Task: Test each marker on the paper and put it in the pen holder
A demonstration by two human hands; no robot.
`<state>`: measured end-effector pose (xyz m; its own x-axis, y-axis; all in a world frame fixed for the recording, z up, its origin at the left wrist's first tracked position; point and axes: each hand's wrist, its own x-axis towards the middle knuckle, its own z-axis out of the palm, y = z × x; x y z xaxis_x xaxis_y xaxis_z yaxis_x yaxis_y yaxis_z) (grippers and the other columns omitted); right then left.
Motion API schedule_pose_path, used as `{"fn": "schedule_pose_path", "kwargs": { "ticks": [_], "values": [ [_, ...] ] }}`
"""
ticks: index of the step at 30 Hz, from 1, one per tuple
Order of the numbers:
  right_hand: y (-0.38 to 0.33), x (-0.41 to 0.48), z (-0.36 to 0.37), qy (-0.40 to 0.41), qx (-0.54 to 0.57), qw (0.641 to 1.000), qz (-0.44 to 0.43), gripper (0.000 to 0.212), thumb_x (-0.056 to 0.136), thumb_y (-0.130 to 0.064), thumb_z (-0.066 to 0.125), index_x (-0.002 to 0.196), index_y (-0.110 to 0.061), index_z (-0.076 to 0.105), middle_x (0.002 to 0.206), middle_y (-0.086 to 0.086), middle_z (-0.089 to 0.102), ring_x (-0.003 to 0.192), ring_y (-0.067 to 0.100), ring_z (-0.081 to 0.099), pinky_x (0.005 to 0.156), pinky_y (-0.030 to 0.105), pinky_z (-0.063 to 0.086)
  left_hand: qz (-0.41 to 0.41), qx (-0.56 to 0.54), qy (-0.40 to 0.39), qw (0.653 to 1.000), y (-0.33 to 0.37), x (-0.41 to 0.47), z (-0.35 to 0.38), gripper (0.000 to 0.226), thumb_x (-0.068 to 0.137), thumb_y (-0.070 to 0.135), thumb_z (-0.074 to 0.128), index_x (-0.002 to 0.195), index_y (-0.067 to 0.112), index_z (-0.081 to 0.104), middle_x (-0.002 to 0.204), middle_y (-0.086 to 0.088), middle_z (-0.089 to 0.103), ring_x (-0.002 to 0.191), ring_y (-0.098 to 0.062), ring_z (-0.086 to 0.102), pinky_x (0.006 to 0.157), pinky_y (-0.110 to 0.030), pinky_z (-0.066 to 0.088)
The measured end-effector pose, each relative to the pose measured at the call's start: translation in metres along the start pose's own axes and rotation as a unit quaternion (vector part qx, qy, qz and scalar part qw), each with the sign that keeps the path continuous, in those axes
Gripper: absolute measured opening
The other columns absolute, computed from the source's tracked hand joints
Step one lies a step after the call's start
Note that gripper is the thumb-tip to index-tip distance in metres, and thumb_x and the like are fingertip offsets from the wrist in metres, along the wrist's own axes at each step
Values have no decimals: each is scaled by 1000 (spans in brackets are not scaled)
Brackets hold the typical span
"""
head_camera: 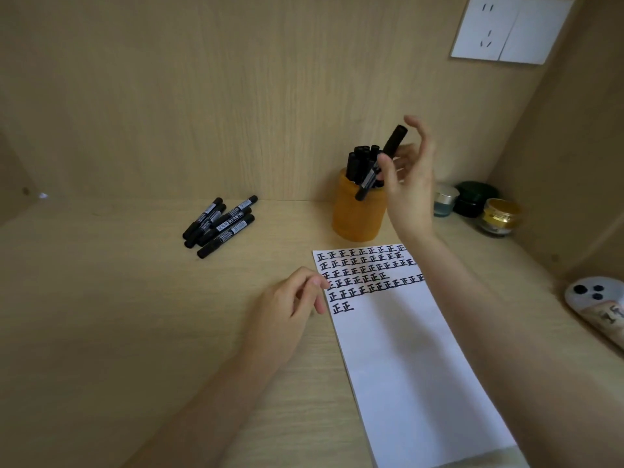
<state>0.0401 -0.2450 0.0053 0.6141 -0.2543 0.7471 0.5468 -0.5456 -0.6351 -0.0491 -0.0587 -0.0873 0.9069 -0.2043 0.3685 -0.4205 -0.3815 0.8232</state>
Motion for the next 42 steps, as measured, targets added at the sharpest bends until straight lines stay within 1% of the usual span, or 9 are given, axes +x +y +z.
{"fn": "schedule_pose_path", "kwargs": {
  "ticks": [3,12,17,20,23,32,37,40,42],
  "values": [
    [4,17,7,27,-2,1000,8,42,96,-7,52,135,-14,37,88,0,56,80,15,64,76,26,56,-1,4,-3,1000,1,0,0,24,98,23,42,89,21,63,63,8,63,51,-2,50,52,-13,33],
    [25,19,16,-23,-62,997,30,37,97,-7,52,132,-15,44,84,-12,54,77,-2,57,75,24,54,4,11,-5,1000,1,0,-1,23,98,23,42,89,21,63,62,8,63,50,-3,49,52,-11,32],
    [35,23,16,-37,-135,990,-1,41,97,-11,53,137,-18,48,114,3,47,77,0,48,79,11,45,11,15,-7,1000,2,0,-1,23,98,22,42,90,19,63,63,7,63,49,-2,48,51,-11,32],
    [34,33,14,-78,-151,985,-8,42,95,-8,55,135,-19,51,114,6,50,103,16,50,94,29,46,15,18,-3,1000,1,0,0,24,97,25,41,90,20,63,63,8,63,48,-7,48,49,-16,34],
    [31,40,17,-131,-169,977,-21,42,89,-3,61,128,-15,54,105,-3,49,111,26,47,96,41,44,15,11,2,1000,0,1,1,24,97,28,40,89,23,63,64,8,63,53,-17,53,52,-27,41],
    [29,38,18,-132,-145,980,18,33,90,2,57,120,-9,48,116,8,57,101,19,55,81,32,50,21,20,-2,1000,-2,1,1,23,97,28,39,90,27,61,65,9,63,60,-13,58,58,-30,46],
    [24,42,8,-151,-169,974,22,32,91,-6,62,119,-10,48,113,2,61,105,17,55,91,34,48,31,11,6,999,-3,0,3,28,94,40,35,88,30,60,64,10,63,57,-19,58,60,-37,46],
    [26,43,2,-142,-131,979,68,37,91,-7,63,123,-13,46,112,3,62,97,11,57,75,20,48,34,9,12,999,-3,0,3,25,96,37,38,89,29,60,65,10,63,55,-17,56,57,-34,45],
    [30,38,-1,-159,-88,979,88,44,91,-4,62,129,-18,44,111,1,62,100,10,56,77,14,45,25,0,17,1000,-4,2,4,21,98,28,41,92,26,62,67,10,64,56,-18,56,56,-37,45]
  ]
}}
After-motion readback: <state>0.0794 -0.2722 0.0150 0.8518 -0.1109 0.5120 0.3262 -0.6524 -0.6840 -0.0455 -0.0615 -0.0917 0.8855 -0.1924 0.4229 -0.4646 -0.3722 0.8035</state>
